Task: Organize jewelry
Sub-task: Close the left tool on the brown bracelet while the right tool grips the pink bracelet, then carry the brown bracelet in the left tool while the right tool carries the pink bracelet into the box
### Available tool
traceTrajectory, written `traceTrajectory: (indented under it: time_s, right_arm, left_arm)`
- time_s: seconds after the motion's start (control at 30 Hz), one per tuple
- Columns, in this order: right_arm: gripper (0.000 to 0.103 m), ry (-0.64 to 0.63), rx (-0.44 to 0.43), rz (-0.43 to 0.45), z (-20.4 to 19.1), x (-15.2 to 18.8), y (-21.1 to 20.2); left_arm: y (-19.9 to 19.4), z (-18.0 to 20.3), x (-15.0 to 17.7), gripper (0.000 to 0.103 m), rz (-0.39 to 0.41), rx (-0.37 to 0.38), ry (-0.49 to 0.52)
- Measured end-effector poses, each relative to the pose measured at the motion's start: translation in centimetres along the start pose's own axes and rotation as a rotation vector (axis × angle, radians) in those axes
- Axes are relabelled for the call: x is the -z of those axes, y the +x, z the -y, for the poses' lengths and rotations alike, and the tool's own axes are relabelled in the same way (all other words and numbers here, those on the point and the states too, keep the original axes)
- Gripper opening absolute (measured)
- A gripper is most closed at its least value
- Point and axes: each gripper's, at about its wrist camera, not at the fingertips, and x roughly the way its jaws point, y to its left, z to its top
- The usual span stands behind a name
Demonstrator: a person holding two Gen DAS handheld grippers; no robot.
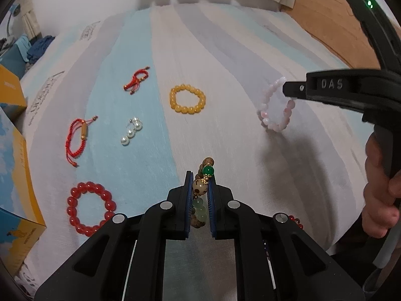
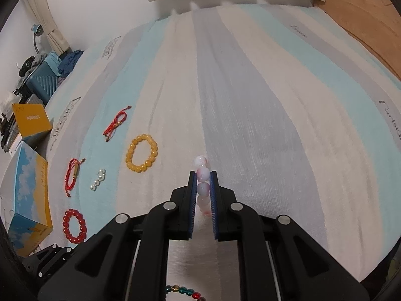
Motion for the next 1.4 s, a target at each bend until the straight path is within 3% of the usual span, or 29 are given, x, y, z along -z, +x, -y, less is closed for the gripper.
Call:
traceTrajectory:
  time_s: [0.57,1.0,1.4]
  right_arm:
    - [0.010,-0.040,0.000,0.051,-4.2,-1.3,-2.3]
    - [0.010,-0.123,-0.049,0.119,-11.1,-2.5,-5.1]
    - [0.010,-0.208,-0.131,0.128,-18.4,-3.0,-6.1]
  left_arm:
    - [-3.8,-4.3,-2.3,0.010,0.065,-0.023,-0.087]
    - [-8.6,-10.7,-4.5,0.010,0.150,-0.061,-0.177]
    - [-11.5,-16.8,-2.9,0.010,0.169,-0.122,-0.243]
